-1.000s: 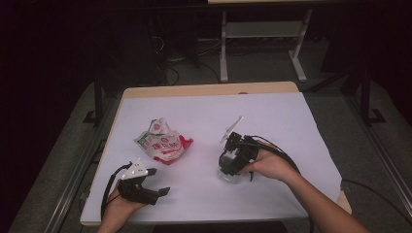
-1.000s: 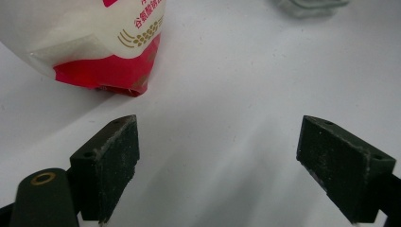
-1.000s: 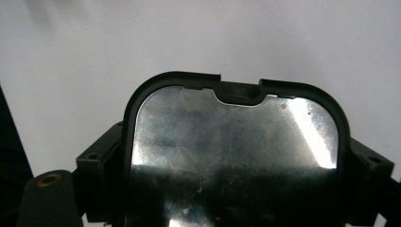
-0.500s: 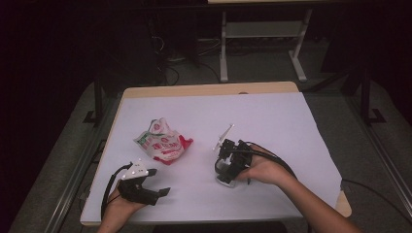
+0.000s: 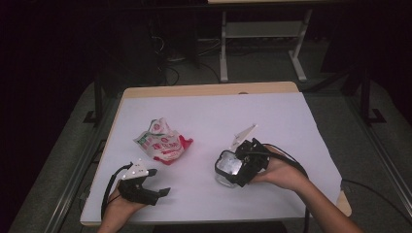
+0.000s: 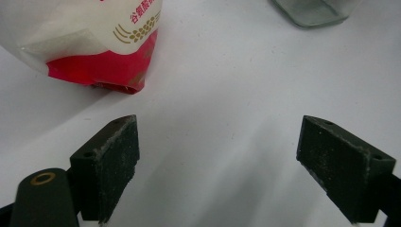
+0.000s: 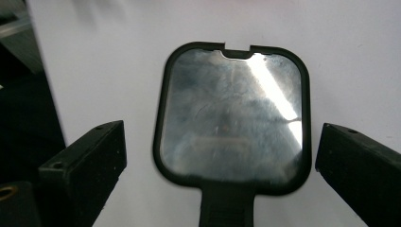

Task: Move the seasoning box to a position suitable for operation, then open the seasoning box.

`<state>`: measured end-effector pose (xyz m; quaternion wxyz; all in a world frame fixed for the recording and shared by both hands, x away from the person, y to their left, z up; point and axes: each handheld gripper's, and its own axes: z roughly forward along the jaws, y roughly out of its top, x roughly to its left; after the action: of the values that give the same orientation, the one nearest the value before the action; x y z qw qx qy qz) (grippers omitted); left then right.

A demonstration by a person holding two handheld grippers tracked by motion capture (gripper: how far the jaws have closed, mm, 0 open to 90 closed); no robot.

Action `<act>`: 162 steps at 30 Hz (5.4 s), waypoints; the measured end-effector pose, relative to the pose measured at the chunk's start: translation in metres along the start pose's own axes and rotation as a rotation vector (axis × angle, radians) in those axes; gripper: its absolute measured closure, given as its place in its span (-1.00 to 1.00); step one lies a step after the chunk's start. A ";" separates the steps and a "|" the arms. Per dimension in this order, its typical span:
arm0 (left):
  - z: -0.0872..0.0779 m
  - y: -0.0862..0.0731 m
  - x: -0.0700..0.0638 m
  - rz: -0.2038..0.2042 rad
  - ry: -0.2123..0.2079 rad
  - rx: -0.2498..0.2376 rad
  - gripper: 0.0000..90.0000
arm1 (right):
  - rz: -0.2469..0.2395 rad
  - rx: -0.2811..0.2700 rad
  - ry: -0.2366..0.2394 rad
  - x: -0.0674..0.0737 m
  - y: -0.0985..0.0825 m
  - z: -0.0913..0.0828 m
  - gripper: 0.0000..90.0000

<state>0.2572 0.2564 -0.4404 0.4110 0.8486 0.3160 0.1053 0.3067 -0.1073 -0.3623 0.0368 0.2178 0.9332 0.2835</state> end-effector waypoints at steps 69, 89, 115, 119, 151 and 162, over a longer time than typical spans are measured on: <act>0.008 0.002 -0.012 0.019 -0.033 -0.004 -0.69 | 0.123 -0.322 -0.032 -0.011 -0.111 0.018 1.00; 0.011 0.006 -0.020 0.035 -0.080 -0.011 -0.69 | 0.162 -0.344 -0.076 -0.027 -0.111 0.007 0.99; 0.018 0.026 -0.033 0.072 -0.133 -0.011 -0.69 | 0.292 -0.387 -0.225 -0.036 -0.157 -0.006 -0.38; 0.021 0.033 -0.037 0.069 -0.145 -0.010 -0.70 | 0.308 -0.386 -0.223 -0.036 -0.157 -0.006 -0.41; 0.070 0.104 -0.052 0.204 -0.256 -0.040 -0.72 | 0.313 -0.405 -0.199 -0.039 -0.159 -0.006 -0.46; 0.099 0.125 -0.060 0.286 -0.299 -0.037 -0.73 | 0.311 -0.405 -0.198 -0.039 -0.160 -0.006 -0.47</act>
<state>0.3100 0.0987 -0.4040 0.4496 0.8834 0.1258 0.0410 0.2793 -0.2458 -0.4469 0.1265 0.3731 0.8049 0.4438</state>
